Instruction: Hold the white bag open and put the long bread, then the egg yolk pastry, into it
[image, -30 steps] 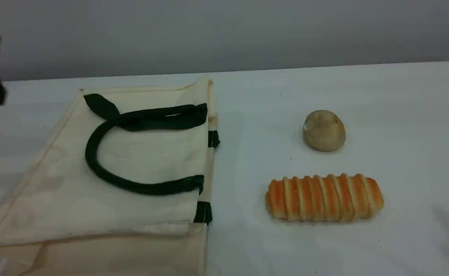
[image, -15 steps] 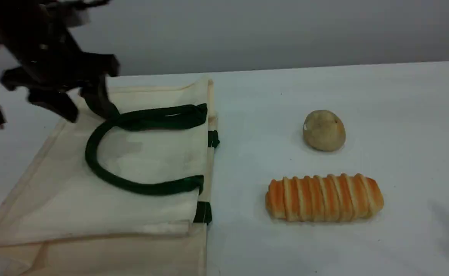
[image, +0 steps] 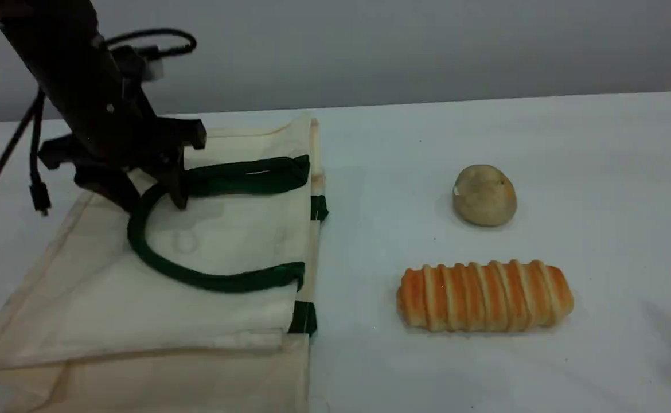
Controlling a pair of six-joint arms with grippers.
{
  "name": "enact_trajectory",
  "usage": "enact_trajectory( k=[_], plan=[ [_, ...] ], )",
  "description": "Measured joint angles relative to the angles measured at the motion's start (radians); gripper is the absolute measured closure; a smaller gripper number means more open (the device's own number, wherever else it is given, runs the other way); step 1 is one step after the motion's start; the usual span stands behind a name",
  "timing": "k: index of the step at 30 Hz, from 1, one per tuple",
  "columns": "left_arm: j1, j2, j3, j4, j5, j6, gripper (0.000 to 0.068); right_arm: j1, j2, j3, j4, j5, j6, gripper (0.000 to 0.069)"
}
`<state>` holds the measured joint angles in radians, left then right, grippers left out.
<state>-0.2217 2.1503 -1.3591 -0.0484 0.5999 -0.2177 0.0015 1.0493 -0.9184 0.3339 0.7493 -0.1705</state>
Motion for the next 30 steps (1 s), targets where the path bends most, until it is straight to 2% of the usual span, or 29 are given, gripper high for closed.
enact_trajectory(
  k=[7, 9, 11, 16, 20, 23, 30],
  plan=[
    [0.000, 0.027, 0.000, -0.003, -0.007, 0.000, 0.0243, 0.000, 0.000, 0.000, 0.000, -0.001, 0.000, 0.0143],
    [0.000, 0.027, 0.000, -0.003, -0.007, 0.000, 0.0275, 0.000, 0.000, 0.000, 0.000, -0.001, 0.000, 0.0143],
    [0.000, 0.027, 0.000, -0.003, -0.007, 0.001, 0.0340, 0.000, 0.000, 0.000, 0.000, -0.001, 0.000, 0.0143],
    [0.000, 0.027, 0.000, -0.001, -0.006, 0.005, 0.0595, 0.000, 0.000, 0.000, 0.000, -0.001, 0.000, 0.0143],
    [0.000, 0.023, -0.001, -0.004, 0.006, 0.012, 0.0602, 0.000, 0.000, 0.000, 0.000, -0.001, 0.000, 0.0143],
    [0.000, 0.019, -0.032, -0.007, 0.065, 0.055, 0.0602, 0.000, 0.000, 0.000, 0.000, -0.002, 0.000, 0.0143],
    [0.000, 0.019, -0.215, -0.012, 0.319, 0.163, 0.0602, 0.000, 0.000, 0.002, 0.000, -0.013, 0.000, 0.0143]
  ],
)
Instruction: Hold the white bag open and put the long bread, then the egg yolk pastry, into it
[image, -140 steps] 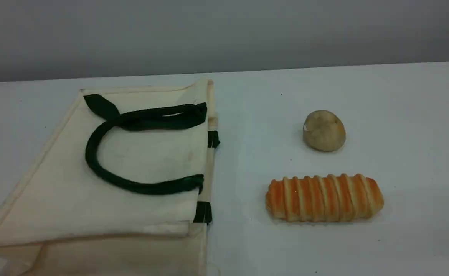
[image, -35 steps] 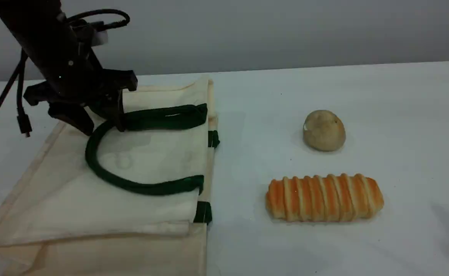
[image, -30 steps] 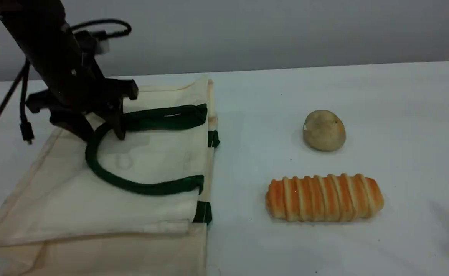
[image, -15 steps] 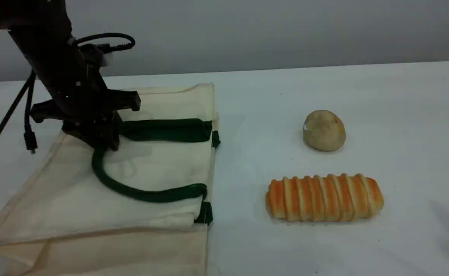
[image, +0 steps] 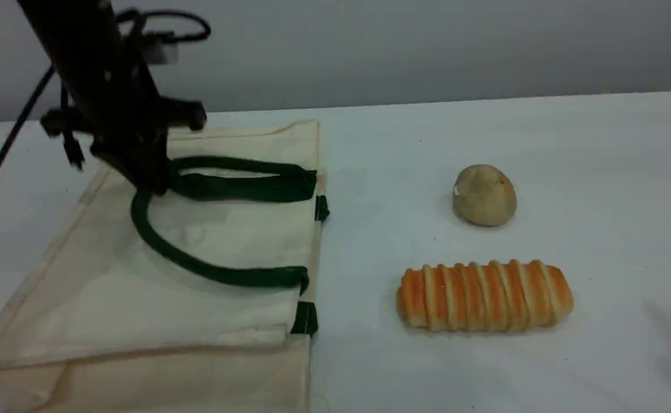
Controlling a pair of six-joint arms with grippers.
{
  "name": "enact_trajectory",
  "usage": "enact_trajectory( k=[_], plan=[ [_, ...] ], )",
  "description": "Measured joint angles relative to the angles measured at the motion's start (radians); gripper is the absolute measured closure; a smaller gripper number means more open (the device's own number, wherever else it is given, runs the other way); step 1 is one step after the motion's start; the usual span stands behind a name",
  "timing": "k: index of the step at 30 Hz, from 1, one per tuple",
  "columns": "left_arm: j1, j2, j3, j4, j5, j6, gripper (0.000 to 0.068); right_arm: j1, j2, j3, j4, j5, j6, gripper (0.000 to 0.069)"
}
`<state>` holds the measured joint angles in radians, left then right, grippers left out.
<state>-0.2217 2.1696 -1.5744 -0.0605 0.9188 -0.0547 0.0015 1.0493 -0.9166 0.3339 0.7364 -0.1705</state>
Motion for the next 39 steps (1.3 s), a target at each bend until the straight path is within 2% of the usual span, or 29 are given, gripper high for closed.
enact_trajectory(
  k=[6, 9, 17, 26, 32, 39],
  plan=[
    [0.000, -0.002, -0.218, -0.089, 0.247, 0.141, 0.0602, 0.000, 0.000, 0.000, 0.001, -0.002, 0.000, 0.0143],
    [0.000, -0.009, -0.304, -0.134, 0.301, 0.168, 0.0602, 0.000, 0.000, 0.000, 0.004, -0.007, 0.000, 0.0143],
    [-0.001, -0.100, -0.344, -0.164, 0.307, 0.243, 0.0602, 0.000, 0.000, 0.002, 0.004, -0.006, 0.000, 0.0143],
    [-0.001, -0.237, -0.340, -0.282, 0.307, 0.434, 0.0602, 0.000, 0.000, 0.002, 0.004, -0.018, 0.000, 0.0143],
    [-0.001, -0.302, -0.333, -0.287, 0.306, 0.531, 0.0602, 0.000, 0.000, 0.002, 0.004, -0.013, -0.004, 0.0143],
    [-0.001, -0.391, -0.281, -0.282, 0.305, 0.687, 0.0602, 0.000, 0.000, 0.002, 0.004, 0.015, -0.027, 0.0143]
  ],
)
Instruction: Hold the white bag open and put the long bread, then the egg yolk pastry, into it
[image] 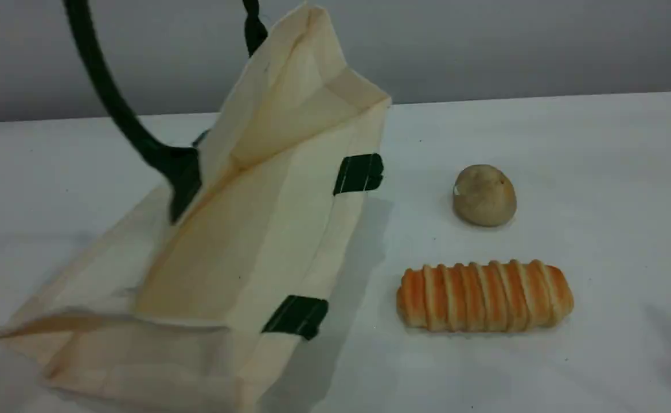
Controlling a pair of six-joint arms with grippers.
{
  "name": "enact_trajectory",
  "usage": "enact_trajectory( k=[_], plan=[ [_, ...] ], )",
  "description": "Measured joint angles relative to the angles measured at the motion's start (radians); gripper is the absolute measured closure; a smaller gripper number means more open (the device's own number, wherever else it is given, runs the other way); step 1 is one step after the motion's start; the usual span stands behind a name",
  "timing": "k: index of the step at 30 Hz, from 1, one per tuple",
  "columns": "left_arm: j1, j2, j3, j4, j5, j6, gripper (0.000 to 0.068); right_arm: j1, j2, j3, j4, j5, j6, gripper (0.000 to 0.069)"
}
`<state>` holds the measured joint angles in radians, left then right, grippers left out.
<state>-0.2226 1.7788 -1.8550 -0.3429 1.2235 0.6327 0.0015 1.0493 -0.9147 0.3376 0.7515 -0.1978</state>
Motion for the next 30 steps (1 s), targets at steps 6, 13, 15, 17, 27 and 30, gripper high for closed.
enact_trajectory(
  k=[6, 13, 15, 17, 27, 30],
  plan=[
    [0.000, -0.035, 0.000, 0.000, 0.000, 0.042, 0.0602, 0.000, 0.024, 0.000, 0.004, 0.069, -0.061, 0.0143],
    [0.000, -0.045, 0.000, -0.001, -0.001, 0.041, 0.0602, 0.067, 0.115, 0.000, 0.031, 0.135, -0.199, 0.0143],
    [0.000, -0.045, 0.000, -0.001, -0.001, 0.041, 0.0602, 0.110, 0.139, 0.000, 0.030, 0.138, -0.237, 0.0143],
    [0.000, -0.045, 0.000, 0.000, -0.001, 0.041, 0.0602, 0.149, 0.163, 0.000, 0.029, 0.146, -0.270, 0.0143],
    [0.000, -0.045, 0.000, 0.000, -0.002, 0.041, 0.0602, 0.347, 0.335, 0.001, -0.014, 0.166, -0.485, 0.0143],
    [0.000, -0.045, 0.000, 0.000, -0.002, 0.041, 0.0602, 0.383, 0.392, 0.001, -0.021, 0.140, -0.533, 0.0143]
  ],
)
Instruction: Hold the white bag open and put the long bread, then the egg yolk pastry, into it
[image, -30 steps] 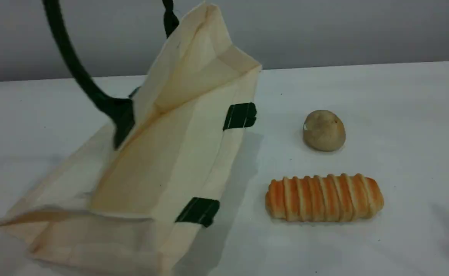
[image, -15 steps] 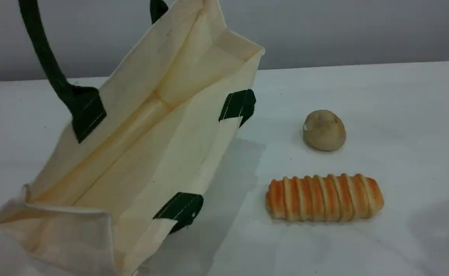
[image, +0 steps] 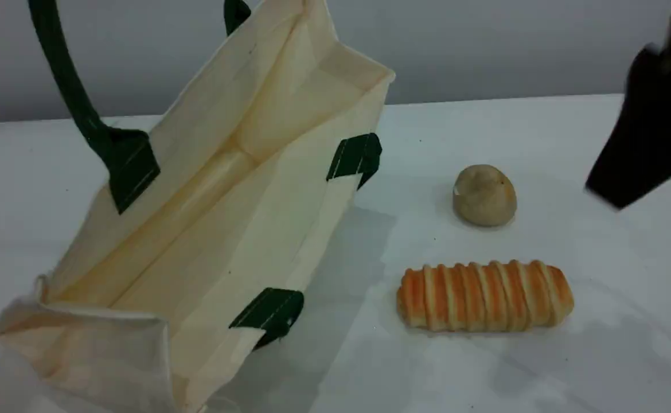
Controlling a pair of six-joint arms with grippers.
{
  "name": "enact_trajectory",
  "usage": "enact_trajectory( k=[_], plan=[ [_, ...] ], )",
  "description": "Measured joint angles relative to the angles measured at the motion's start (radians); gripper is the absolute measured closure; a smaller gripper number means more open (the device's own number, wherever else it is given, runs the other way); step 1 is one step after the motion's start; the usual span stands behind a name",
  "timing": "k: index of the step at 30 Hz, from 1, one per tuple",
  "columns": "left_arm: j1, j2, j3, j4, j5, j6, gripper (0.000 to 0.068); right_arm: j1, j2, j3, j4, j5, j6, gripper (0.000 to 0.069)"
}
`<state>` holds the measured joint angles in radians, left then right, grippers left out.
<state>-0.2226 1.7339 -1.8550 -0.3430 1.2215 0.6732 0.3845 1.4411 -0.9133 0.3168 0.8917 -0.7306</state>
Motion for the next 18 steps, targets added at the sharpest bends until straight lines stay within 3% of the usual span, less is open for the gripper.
enact_trajectory(
  k=[18],
  plan=[
    [0.000, 0.000, 0.000, -0.001, 0.000, 0.000, 0.0602, 0.037, 0.337, 0.000, 0.113, -0.290, -0.289, 0.0143]
  ],
)
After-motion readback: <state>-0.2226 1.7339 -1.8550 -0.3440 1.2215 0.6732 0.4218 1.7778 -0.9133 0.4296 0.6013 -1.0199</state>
